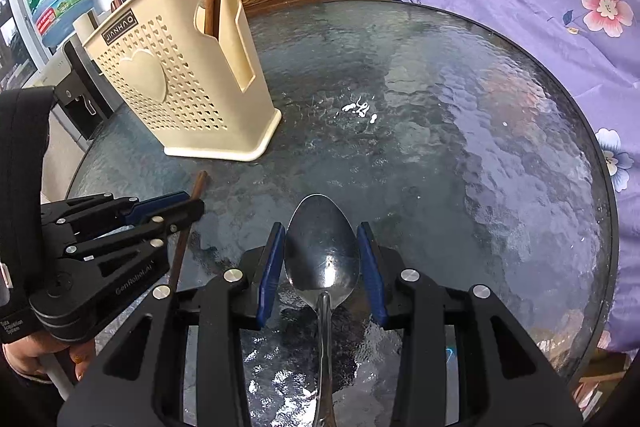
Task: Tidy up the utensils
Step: 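Lift metal spoon with right tool while left tool grasps a wooden chopstick, then carry spoon in right tool and chopstick in left tool over the holder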
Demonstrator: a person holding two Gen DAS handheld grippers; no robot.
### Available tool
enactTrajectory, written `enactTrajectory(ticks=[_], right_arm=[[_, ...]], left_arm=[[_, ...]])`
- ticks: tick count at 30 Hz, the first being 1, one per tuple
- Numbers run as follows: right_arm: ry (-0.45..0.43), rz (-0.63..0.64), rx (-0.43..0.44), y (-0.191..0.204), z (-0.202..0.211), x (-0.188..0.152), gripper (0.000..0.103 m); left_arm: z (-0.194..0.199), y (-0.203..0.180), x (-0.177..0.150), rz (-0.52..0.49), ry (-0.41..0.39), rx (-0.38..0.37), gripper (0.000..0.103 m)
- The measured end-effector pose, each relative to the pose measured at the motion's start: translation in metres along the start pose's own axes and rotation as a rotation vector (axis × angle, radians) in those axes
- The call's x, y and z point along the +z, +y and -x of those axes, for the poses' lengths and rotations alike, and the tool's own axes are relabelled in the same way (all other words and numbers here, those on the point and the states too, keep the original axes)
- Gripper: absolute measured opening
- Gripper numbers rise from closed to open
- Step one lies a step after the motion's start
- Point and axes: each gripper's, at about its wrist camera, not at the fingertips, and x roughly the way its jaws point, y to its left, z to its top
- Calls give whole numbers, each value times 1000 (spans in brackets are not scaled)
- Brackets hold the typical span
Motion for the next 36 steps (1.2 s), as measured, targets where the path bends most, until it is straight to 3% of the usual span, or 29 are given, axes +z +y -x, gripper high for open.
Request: enactTrajectory(ticks=[6, 10, 16, 28, 36], right_arm=[[-8, -1, -1, 3, 1, -2, 38], [-28, 2, 7, 7, 6, 0, 38], [-91, 16, 46, 14, 29, 7, 38], [-177, 65, 70, 39, 75, 20, 38], [-203, 77, 73, 46, 89, 18, 38]], left_arm=[[-1, 2, 4, 38, -3, -12, 7], [4, 14, 1, 77, 6, -66, 6], [34, 35, 0, 119, -64, -118, 6], [133, 57, -1, 136, -296, -166, 6], [144, 60, -5, 134, -341, -171, 6]])
